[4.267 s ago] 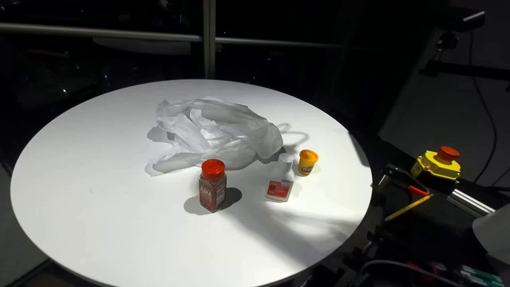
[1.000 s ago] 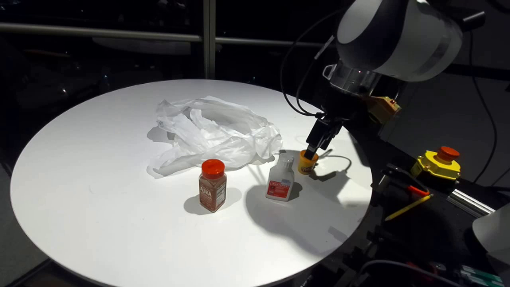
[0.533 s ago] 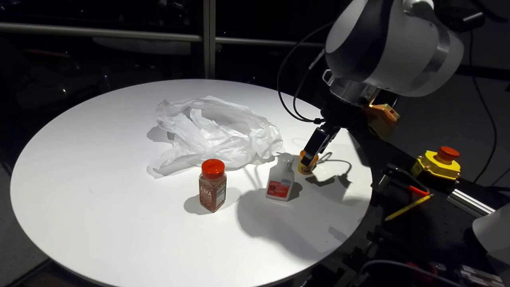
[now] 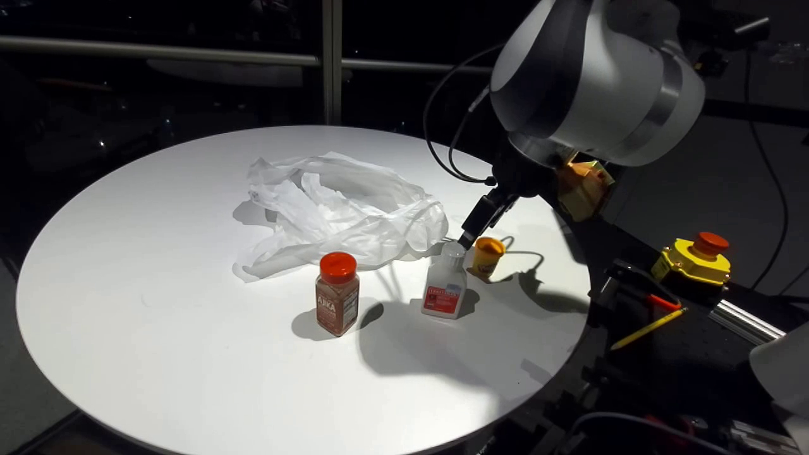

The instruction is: Place the containers on the table inside the white plastic, pull up the plastic bag

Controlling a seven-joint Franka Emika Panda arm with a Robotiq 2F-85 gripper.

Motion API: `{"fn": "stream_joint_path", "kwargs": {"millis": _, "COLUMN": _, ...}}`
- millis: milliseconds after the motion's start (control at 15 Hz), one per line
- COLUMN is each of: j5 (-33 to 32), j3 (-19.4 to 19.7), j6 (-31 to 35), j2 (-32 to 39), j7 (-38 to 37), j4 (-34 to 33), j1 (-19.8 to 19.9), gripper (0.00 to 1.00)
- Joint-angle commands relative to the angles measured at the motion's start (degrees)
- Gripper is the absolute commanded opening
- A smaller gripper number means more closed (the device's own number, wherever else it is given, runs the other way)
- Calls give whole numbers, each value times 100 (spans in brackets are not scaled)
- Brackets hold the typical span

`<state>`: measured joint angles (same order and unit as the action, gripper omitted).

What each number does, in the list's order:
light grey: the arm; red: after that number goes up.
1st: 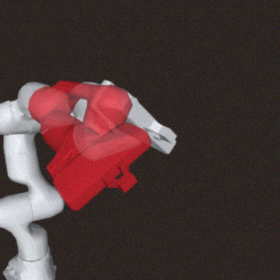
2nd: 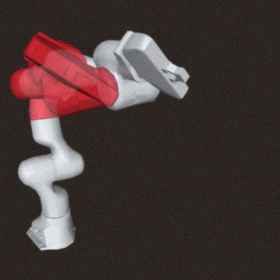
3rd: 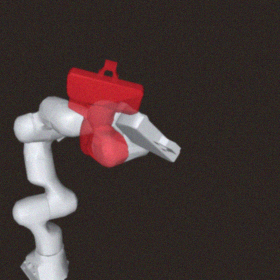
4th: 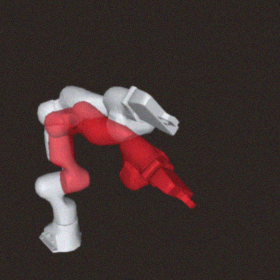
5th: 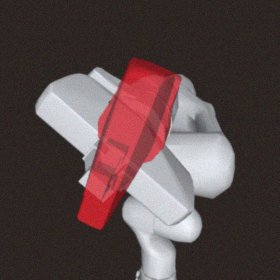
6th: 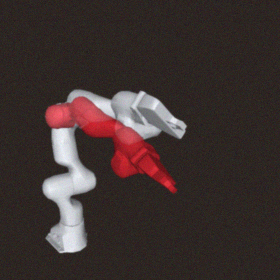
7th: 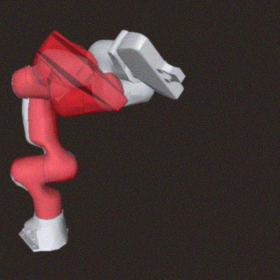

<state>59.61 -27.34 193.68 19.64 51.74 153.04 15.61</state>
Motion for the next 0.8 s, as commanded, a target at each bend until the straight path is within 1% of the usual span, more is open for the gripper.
{"fn": "stream_joint_path", "kwargs": {"millis": 0, "j5": -360, "j3": -156, "j6": 886, "j2": 710, "j7": -76, "j4": -98, "j1": 293, "gripper": 100}}
{"fn": "stream_joint_path", "kwargs": {"millis": 200, "j5": -544, "j3": 46, "j6": 1363, "j2": 1254, "j7": -98, "j4": -125, "j1": 267, "gripper": 100}}
{"fn": "stream_joint_path", "kwargs": {"millis": 400, "j5": -696, "j3": 103, "j6": 1522, "j2": 1621, "j7": -203, "j4": -193, "j1": 340, "gripper": 100}}
{"fn": "stream_joint_path", "kwargs": {"millis": 467, "j5": -751, "j3": 28, "j6": 1477, "j2": 1582, "j7": -276, "j4": -155, "j1": 439, "gripper": 75}}
{"fn": "stream_joint_path", "kwargs": {"millis": 533, "j5": -791, "j3": -22, "j6": 1454, "j2": 1592, "j7": -339, "j4": -187, "j1": 489, "gripper": 74}}
{"fn": "stream_joint_path", "kwargs": {"millis": 733, "j5": -920, "j3": -239, "j6": 1458, "j2": 1357, "j7": -545, "j4": -111, "j1": 722, "gripper": 50}}
